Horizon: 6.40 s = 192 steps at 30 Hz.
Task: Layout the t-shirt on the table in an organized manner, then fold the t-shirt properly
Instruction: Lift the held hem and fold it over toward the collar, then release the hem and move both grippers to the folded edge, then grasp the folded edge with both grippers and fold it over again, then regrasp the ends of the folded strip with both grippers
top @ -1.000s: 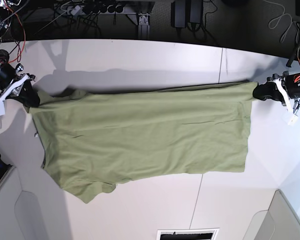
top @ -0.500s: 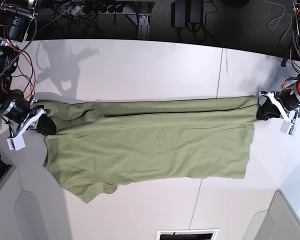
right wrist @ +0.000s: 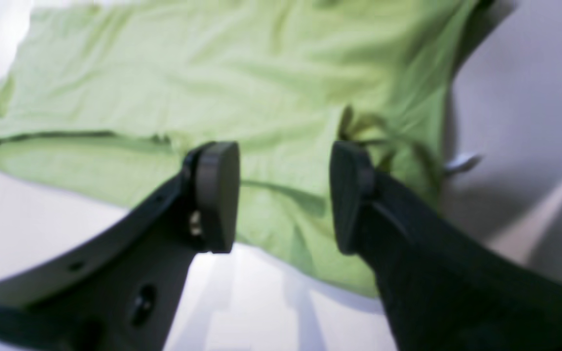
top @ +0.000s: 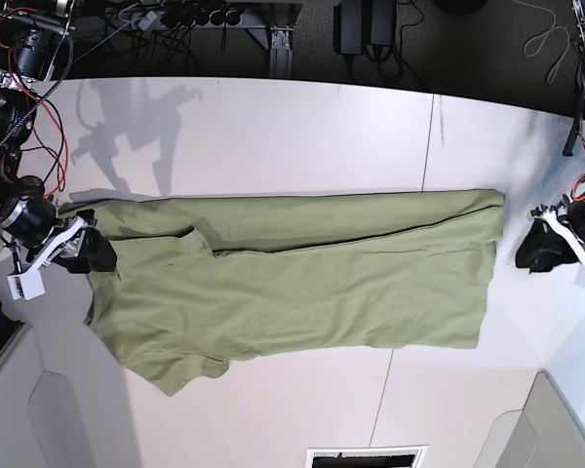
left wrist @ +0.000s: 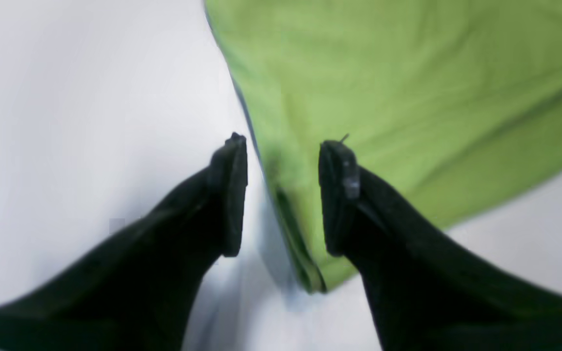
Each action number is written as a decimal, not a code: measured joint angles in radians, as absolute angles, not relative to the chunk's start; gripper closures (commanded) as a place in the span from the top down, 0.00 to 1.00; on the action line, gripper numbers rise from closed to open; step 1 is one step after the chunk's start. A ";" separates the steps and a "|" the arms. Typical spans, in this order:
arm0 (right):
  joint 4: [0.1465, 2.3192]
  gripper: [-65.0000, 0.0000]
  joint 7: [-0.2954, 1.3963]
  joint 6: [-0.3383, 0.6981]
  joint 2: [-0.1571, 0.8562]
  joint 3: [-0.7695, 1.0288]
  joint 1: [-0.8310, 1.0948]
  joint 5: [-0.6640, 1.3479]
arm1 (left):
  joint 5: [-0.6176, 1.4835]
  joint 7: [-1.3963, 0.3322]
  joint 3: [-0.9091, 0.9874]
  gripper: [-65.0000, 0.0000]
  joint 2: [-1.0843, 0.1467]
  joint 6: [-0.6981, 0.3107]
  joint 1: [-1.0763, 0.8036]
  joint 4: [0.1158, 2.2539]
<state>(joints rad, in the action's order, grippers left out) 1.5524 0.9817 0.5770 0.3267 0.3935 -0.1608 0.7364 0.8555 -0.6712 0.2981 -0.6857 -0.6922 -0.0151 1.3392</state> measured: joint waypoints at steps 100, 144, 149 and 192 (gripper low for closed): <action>0.794 0.58 0.692 0.562 0.357 0.339 -0.500 0.493 | 0.734 -0.514 0.085 0.61 -0.569 -0.684 0.329 0.780; 1.430 0.00 1.042 0.577 0.558 0.185 -0.068 0.738 | 0.989 -0.992 0.072 0.00 -0.835 -0.689 -0.115 1.414; 1.430 0.00 1.042 0.576 0.559 0.185 -0.035 0.738 | 1.001 -0.999 0.072 0.16 -0.836 -0.689 -0.171 1.421; 1.456 0.48 1.060 0.571 0.437 0.280 -0.036 0.786 | 1.188 -0.975 0.592 0.58 -0.412 -0.691 -0.349 1.362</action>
